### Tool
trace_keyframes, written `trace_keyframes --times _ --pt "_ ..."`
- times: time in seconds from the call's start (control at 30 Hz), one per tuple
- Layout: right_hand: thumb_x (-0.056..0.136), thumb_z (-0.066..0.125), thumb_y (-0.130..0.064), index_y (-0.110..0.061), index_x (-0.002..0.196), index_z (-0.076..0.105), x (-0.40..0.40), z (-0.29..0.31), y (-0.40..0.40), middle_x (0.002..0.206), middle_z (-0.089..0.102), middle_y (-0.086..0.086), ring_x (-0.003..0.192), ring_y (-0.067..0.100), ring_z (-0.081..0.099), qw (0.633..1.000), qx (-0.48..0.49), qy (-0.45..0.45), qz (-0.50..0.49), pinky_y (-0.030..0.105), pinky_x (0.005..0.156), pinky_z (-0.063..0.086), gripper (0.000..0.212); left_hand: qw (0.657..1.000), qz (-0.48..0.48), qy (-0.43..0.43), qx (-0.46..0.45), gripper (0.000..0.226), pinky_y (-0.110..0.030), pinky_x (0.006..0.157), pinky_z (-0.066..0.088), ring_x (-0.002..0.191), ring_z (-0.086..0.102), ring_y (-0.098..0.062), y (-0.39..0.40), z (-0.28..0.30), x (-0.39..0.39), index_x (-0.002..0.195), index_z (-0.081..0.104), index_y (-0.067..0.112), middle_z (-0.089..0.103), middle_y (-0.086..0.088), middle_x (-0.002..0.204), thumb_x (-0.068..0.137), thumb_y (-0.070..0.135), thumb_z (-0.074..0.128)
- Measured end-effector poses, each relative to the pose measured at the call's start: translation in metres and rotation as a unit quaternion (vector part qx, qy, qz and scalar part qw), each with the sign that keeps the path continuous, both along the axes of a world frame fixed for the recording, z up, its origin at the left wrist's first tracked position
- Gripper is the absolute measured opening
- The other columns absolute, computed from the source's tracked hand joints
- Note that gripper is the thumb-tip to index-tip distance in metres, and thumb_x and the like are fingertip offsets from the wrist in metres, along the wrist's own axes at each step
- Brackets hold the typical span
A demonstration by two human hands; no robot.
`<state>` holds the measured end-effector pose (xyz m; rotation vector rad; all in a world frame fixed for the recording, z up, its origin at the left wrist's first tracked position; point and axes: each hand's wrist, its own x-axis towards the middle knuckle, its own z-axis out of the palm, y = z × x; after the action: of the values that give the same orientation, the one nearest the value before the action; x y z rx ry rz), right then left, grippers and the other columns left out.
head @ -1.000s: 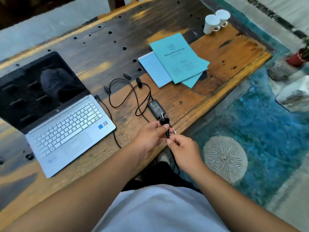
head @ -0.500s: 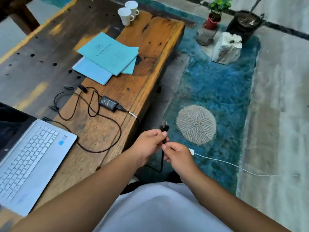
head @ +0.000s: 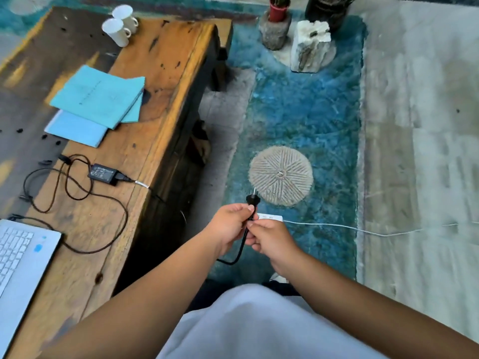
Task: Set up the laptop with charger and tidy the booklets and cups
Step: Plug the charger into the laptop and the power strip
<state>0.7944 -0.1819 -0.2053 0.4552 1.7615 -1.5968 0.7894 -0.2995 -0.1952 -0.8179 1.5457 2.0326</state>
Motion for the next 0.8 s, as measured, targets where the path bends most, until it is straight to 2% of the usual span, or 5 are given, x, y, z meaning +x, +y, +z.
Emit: trace_keyframes --times 0.1,0.27,0.4,0.57,0.8 --pt "0.097 0.058 -0.019 -0.017 0.078 0.066 -0.006 -0.017 0.024 0.07 0.062 0.0 0.062 0.009 0.06 0.999 -0.01 -0.03 -0.01 0.018 0.056 0.044 0.02 1.0 0.008 -0.026 -0.005 0.028 -0.019 0.042 0.041 0.042 0.05 -0.013 0.026 -0.014 -0.007 0.076 0.06 0.008 0.055 -0.005 0.056 0.101 0.015 0.05" --pt "0.096 0.06 -0.019 -0.017 0.081 0.067 -0.016 -0.038 0.046 0.072 0.063 0.001 0.065 0.011 0.061 0.997 -0.013 -0.07 -0.037 0.016 0.055 0.047 0.016 0.996 -0.015 -0.081 -0.043 0.024 -0.025 0.058 0.035 0.059 0.047 -0.013 0.045 -0.047 -0.022 0.076 0.062 0.016 0.056 -0.002 0.065 0.099 0.02 0.055" --pt "0.095 0.063 -0.02 -0.016 0.076 0.067 -0.033 -0.069 0.054 0.064 0.062 -0.002 0.053 0.004 0.059 0.994 -0.002 -0.086 -0.065 0.014 0.05 0.046 0.02 0.993 -0.033 -0.112 -0.022 0.018 -0.026 0.063 0.035 0.063 0.048 -0.013 0.047 -0.088 -0.044 0.082 0.065 0.016 0.058 -0.003 0.072 0.097 0.022 0.059" --pt "0.092 0.066 -0.026 -0.018 0.074 0.069 -0.057 -0.135 0.046 0.06 0.065 -0.006 0.05 0.002 0.061 0.989 0.039 -0.116 -0.088 0.016 0.048 0.046 0.02 0.987 -0.051 -0.153 0.007 0.012 -0.03 0.068 0.039 0.065 0.049 -0.014 0.041 -0.163 -0.076 0.099 0.063 0.01 0.059 -0.002 0.074 0.098 0.02 0.056" --pt "0.092 0.067 -0.025 -0.012 0.081 0.066 -0.085 -0.267 0.031 0.066 0.067 0.0 0.049 0.005 0.062 0.97 0.046 -0.198 -0.133 0.017 0.049 0.048 0.017 0.976 -0.08 -0.2 0.022 0.017 -0.032 0.06 0.038 0.058 0.049 -0.022 0.033 -0.306 -0.102 0.09 0.063 0.008 0.056 -0.007 0.068 0.099 0.019 0.054"
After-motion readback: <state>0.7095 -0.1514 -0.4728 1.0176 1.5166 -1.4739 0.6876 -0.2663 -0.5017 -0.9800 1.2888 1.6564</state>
